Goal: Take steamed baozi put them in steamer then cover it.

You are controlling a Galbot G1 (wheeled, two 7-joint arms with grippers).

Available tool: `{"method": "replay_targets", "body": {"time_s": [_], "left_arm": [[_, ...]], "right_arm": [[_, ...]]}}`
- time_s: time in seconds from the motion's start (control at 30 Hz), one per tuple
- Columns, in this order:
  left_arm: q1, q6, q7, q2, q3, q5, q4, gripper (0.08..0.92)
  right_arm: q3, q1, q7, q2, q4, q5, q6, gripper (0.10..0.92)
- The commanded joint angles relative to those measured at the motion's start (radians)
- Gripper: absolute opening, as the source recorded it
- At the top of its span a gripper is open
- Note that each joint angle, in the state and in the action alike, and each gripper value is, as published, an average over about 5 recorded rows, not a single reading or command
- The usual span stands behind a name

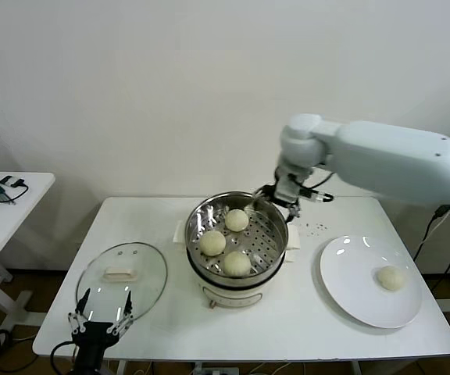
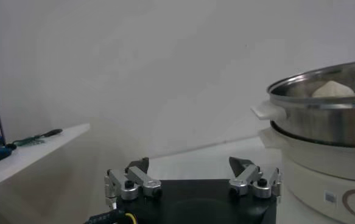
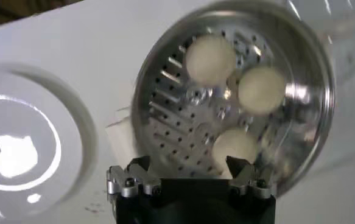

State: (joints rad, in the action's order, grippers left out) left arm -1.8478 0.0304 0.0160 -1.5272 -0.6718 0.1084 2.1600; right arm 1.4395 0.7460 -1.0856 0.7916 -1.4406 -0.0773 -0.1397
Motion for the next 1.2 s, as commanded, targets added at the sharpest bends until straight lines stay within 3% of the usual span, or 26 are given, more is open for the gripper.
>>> {"method": "replay_targets", "body": {"time_s": [0.03, 0.17, 0.3, 0.53, 0.9, 1.2], "left_arm": [[0.010, -0.005, 0.003, 0.007, 0.002, 0.001, -0.002, 0.823], [0.016, -0.009, 0.003, 0.007, 0.000, 0.004, -0.003, 0.823], [0.012, -0.009, 0.004, 0.004, -0.001, 0.012, -0.001, 0.823], [0.009, -0.020, 0.005, 0.000, -0.004, 0.024, 0.007, 0.823], [0.003, -0.021, 0.006, -0.013, -0.007, 0.041, 0.005, 0.823], [-0.002, -0.017, 0.007, -0.014, -0.013, 0.040, -0.002, 0.823]], "right_arm": [[0.114, 0.021, 0.013, -0.320, 0.064, -0.133, 0.277, 0.823], [0.033, -0.109, -0.035, -0.379, 0.132, -0.058, 0.267, 0.823], [-0.233, -0.391, -0.056, -0.415, 0.225, 0.048, 0.245, 0.823], [-0.602, -0.775, -0.064, -0.387, 0.338, 0.189, 0.223, 0.823], [-0.770, -0.900, -0.037, -0.268, 0.463, 0.269, 0.216, 0.823], [-0.755, -0.906, -0.042, -0.241, 0.452, 0.264, 0.224, 0.823]]}}
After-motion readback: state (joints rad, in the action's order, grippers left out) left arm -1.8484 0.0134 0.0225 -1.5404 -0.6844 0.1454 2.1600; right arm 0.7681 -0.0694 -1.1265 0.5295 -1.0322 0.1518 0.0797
